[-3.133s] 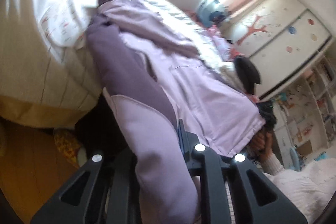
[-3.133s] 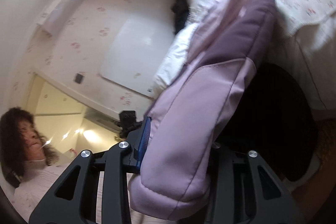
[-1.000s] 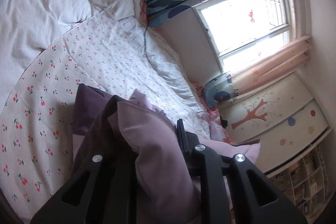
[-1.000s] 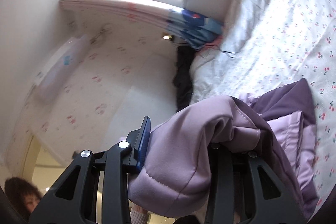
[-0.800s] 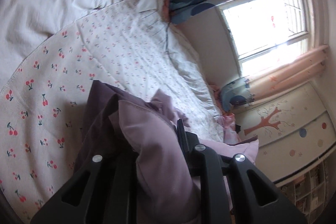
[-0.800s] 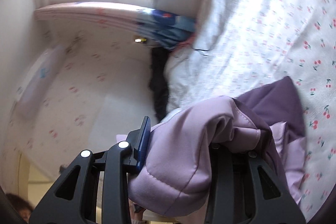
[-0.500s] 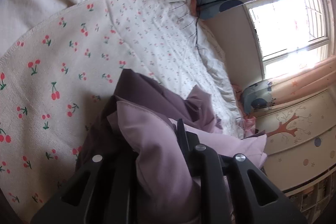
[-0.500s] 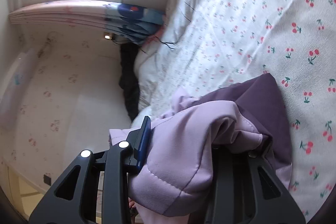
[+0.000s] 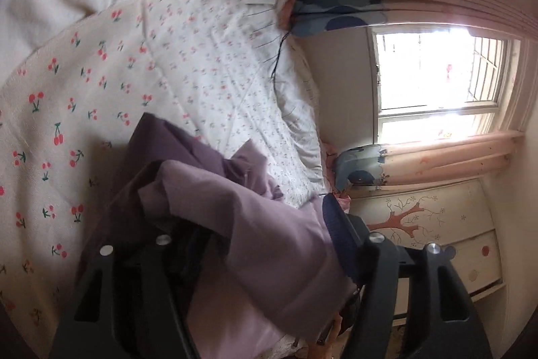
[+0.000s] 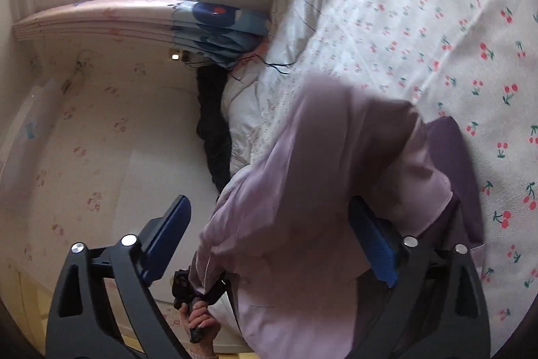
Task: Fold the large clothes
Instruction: 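Release the jacket and smooth its folded edge with both open grippers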
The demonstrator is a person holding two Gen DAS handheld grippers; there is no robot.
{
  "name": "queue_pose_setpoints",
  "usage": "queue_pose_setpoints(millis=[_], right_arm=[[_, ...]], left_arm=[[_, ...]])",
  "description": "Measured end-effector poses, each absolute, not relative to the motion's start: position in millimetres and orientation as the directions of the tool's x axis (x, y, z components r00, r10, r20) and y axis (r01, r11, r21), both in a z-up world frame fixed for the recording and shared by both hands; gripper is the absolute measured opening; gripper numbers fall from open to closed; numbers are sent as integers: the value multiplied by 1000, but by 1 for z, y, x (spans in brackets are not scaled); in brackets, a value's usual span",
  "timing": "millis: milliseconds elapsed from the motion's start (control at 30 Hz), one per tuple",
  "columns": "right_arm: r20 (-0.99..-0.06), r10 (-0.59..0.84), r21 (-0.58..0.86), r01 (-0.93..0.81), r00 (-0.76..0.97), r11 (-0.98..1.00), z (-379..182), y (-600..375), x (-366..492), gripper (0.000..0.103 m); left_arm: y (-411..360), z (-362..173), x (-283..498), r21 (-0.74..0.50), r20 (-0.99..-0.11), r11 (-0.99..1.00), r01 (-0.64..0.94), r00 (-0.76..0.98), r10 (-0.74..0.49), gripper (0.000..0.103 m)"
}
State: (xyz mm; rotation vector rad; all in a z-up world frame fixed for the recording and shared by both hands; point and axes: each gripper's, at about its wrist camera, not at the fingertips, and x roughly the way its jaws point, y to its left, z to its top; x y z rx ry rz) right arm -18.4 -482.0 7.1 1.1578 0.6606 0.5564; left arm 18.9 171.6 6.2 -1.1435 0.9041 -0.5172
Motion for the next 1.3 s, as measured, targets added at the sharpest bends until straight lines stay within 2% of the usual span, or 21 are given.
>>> queue_pose_setpoints(millis=[33,100,133,167,233,267,333,433,533,633,733,900,1100,1200,1300], right_arm=[[-203,697,936,-72,687,344,16,-478,-22,92],[-311,681,864,-101,663,494,39,-457,-29,93],[-364,667,821,-114,650,560,46,-447,-31,93],[-422,642,765,-129,640,631,51,-433,-33,93],[-522,589,651,-157,618,742,55,-405,-33,93],[-562,556,596,-165,612,786,53,-392,-31,93],[-637,480,488,-167,603,857,45,-369,-19,93],[-707,409,414,-132,578,901,19,-346,7,93],[-748,332,324,-120,575,938,-2,-324,36,93],[-779,274,262,-105,564,959,-15,-311,62,93],[-822,230,216,-88,521,972,-29,-307,92,96],[-852,190,170,-86,488,982,-46,-301,142,97],[-873,206,195,-71,441,978,-52,-304,163,97],[-796,275,268,-93,539,959,-21,-306,140,97],[-795,255,210,-145,550,967,-12,-287,141,97]], left_arm=[[173,13,16,-935,-327,345,-78,566,-757,70],[180,26,8,-953,-272,296,-60,597,-755,77],[187,31,4,-958,-249,281,-50,631,-735,87],[194,37,-2,-951,-260,303,-57,676,-689,88],[195,49,-11,-901,-334,428,-62,729,-598,90],[178,62,-17,-838,-371,546,1,733,-570,90],[134,73,-22,-715,-431,686,134,687,-585,90],[58,69,-20,-552,-524,776,305,597,-607,90],[-8,44,11,-446,-632,802,399,494,-597,90],[-36,7,64,-405,-726,847,345,441,-527,90],[-41,-19,106,-379,-775,884,275,427,-465,86],[-45,-48,149,-341,-815,912,226,412,-407,85],[-53,-58,166,-289,-860,934,210,373,-350,85],[-54,-51,159,-261,-863,938,226,380,-332,86],[-53,-55,159,-266,-860,939,217,387,-333,86]])
